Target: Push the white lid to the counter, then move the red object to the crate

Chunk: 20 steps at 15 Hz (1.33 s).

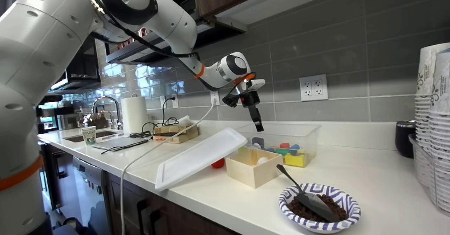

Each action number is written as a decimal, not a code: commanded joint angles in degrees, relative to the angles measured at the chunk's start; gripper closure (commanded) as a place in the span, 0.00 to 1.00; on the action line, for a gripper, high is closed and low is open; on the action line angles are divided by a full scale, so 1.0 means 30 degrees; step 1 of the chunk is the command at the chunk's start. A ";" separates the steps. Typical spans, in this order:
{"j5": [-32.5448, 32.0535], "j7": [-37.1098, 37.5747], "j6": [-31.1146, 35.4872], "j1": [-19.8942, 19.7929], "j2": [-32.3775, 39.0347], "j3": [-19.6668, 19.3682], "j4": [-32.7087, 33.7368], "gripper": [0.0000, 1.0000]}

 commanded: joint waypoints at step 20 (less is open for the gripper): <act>0.7297 -0.7784 0.3874 -0.3246 0.5205 0.0262 0.5040 0.00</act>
